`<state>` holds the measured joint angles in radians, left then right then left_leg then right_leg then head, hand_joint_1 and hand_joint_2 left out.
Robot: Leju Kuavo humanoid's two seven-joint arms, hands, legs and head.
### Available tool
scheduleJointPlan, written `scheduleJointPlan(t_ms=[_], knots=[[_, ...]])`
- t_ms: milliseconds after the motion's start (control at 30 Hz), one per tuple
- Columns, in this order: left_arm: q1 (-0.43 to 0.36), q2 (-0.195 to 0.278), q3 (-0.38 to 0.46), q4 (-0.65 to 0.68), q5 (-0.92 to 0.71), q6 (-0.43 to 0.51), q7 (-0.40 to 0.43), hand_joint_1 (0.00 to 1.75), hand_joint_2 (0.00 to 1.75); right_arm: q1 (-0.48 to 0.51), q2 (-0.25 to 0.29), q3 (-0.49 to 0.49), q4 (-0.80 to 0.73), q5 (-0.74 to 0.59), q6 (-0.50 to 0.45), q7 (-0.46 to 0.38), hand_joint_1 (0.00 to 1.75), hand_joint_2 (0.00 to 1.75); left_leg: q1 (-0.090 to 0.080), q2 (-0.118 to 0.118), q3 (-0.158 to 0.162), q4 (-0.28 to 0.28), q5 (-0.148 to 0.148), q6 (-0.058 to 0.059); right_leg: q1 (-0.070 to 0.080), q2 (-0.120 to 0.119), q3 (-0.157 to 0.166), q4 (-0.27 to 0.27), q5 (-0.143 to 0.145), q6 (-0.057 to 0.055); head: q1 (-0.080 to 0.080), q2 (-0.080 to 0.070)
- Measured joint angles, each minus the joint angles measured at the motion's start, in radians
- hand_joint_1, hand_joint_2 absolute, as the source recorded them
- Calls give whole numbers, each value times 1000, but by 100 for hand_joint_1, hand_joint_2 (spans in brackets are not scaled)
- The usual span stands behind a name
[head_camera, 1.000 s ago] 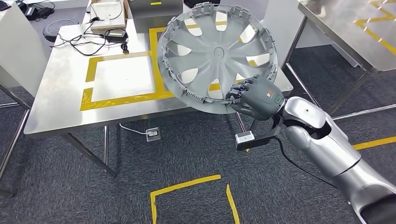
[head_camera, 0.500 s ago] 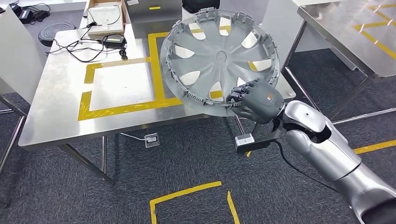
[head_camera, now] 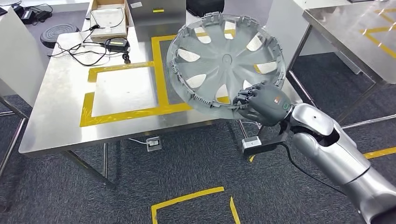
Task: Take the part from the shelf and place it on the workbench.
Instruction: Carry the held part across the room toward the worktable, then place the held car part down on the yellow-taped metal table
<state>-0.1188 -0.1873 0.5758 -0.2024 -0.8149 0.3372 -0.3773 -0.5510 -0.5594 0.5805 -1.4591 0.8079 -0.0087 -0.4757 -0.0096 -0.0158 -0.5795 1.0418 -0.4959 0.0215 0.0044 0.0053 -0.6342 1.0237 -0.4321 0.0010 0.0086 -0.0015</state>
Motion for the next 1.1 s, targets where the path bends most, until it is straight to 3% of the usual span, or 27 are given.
scheduleJointPlan(t_ms=[100,200,233,267,300,367,400,467,567,633,700,733,767,800,867,900,933,967,1067,1100], knots=[[0,1,0,-1,-1,-1,-2,0,175,10,-7,-8,-7,-1,-2,0,175,175,0,6,-12,34,-21,-20,-12,1,21,-14,-5,-9,-1,0],[-2,1,0,-1,-2,-2,-3,0,175,14,-9,-11,-10,-2,0,0,175,175,10,10,-111,194,-75,-37,-15,-1,39,-17,-20,-15,-2,0],[-1,2,0,-1,-2,-3,-2,0,175,14,-10,-12,-10,-2,3,-1,175,175,13,10,-142,235,-78,-40,-16,-1,45,-17,-26,-15,-2,0],[0,2,0,-1,-2,-4,-2,0,175,13,-10,-12,-10,-2,8,-1,175,175,15,10,-157,244,-62,-43,-17,-1,52,-16,-33,-13,-2,0],[1,2,0,-1,-3,-5,-2,0,175,11,-11,-13,-10,-2,15,-2,175,175,17,10,-153,218,-29,-44,-18,0,61,-15,-40,-11,-2,0],[0,2,0,-1,-3,-8,-2,0,175,0,-12,-14,-9,-4,31,-5,175,175,19,11,-113,109,48,-44,-21,1,79,-12,-57,-1,-2,0],[-2,2,0,-1,-4,-10,-2,0,175,-10,-13,-14,-8,-6,38,-6,175,175,20,10,-91,58,66,-41,-20,3,82,-8,-64,5,-3,0],[-5,1,0,0,-5,-12,-2,0,175,-29,-16,-15,-6,-10,49,-9,175,175,18,8,-72,16,63,-28,-17,4,81,-5,-72,16,-3,0],[-4,0,0,0,-8,-13,0,0,175,-46,-20,-17,-2,-17,64,-22,175,175,19,5,-64,10,51,-6,-17,2,78,2,-84,28,-1,0],[-5,-1,0,-1,-10,-13,0,0,175,-64,-20,-16,9,-22,75,-30,175,175,21,3,-55,6,44,5,-18,-1,39,79,-117,35,0,0],[-7,-2,-1,-1,-12,-13,0,0,175,-86,-18,-13,33,-27,83,-32,175,175,19,2,-48,6,36,12,-18,-2,-44,221,-162,37,1,0],[-6,-3,-1,-1,-12,-13,0,0,175,-93,-16,-12,47,-29,85,-30,175,175,18,1,-43,6,32,14,-18,-2,-82,276,-170,37,1,0],[-5,-3,-1,-1,-12,-13,0,0,175,-96,-15,-11,58,-31,85,-29,175,175,17,-1,-35,6,26,15,-18,-2,-103,296,-158,36,1,0],[-4,-3,-1,0,-12,-13,0,0,175,-100,-14,-11,67,-33,84,-28,175,175,16,-3,-26,6,20,14,-18,-2,-105,276,-124,32,1,0],[-3,-4,-1,0,-12,-11,1,0,175,-114,-11,-10,84,-35,83,-30,175,175,13,-6,-5,6,6,10,-15,-2,-65,149,-28,20,1,0],[-5,-4,-1,0,-12,-8,4,0,175,-123,-8,-7,94,-36,82,-31,175,175,12,-7,2,6,0,6,-11,-2,-41,87,5,13,0,0],[-7,-5,-1,0,-12,-1,7,0,175,-133,-6,-4,104,-35,80,-31,175,175,10,-7,4,6,-4,2,-7,-2,-22,40,18,6,0,0],[-8,-5,-1,-1,-13,7,10,0,175,-141,-2,0,115,-33,76,-28,175,175,8,-7,3,7,-6,0,-6,-2,-12,19,14,7,-1,0],[-6,-5,-1,0,-14,20,9,0,175,-174,20,16,164,-17,58,-15,175,175,6,-4,3,5,-8,0,-8,2,-6,4,4,19,-1,0],[-5,-5,-1,0,-14,21,7,0,175,-192,34,23,192,-7,47,-10,175,175,6,-2,6,1,-8,-1,-7,3,-6,4,2,17,0,0]])
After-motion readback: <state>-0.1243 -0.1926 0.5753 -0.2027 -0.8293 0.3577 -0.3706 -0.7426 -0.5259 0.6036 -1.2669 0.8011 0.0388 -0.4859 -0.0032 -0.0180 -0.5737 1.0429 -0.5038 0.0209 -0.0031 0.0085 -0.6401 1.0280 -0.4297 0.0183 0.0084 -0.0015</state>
